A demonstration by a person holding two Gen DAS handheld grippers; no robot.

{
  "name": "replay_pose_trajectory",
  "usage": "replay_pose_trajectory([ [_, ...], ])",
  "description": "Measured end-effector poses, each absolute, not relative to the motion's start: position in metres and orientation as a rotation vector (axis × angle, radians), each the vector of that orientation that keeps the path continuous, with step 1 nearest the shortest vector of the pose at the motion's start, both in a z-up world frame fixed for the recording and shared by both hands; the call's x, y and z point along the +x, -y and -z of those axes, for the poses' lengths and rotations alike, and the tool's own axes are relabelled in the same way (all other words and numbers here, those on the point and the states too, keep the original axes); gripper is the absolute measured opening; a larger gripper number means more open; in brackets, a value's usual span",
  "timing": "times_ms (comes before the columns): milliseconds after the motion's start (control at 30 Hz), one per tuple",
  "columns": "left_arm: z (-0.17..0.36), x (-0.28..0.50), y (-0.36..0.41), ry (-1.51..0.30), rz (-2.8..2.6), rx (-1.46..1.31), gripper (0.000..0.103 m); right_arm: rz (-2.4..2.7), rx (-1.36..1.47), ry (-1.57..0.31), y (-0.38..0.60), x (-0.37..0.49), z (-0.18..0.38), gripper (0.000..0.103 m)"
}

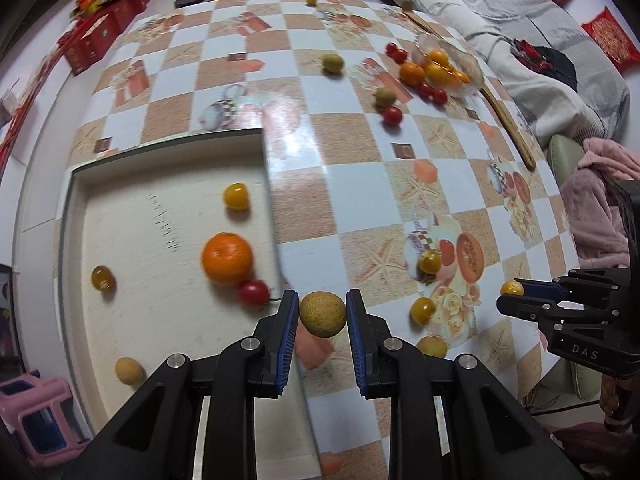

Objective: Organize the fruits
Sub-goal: 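Carry both held fruits toward the white tray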

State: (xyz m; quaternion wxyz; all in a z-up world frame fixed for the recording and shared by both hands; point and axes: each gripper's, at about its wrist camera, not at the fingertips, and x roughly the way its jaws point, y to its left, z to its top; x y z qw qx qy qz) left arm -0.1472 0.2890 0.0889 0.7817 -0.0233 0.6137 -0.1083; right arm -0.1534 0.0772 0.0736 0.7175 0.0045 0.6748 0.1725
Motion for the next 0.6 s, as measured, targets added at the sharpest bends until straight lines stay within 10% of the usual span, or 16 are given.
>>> replay_pose_trajectory([
  [600,-0.087,-0.167,-0.374,-1.297,0.043,-0.17,0.026,-0.546,-0.101,-1.436,-0.171,-0.117,-0.101,0.023],
])
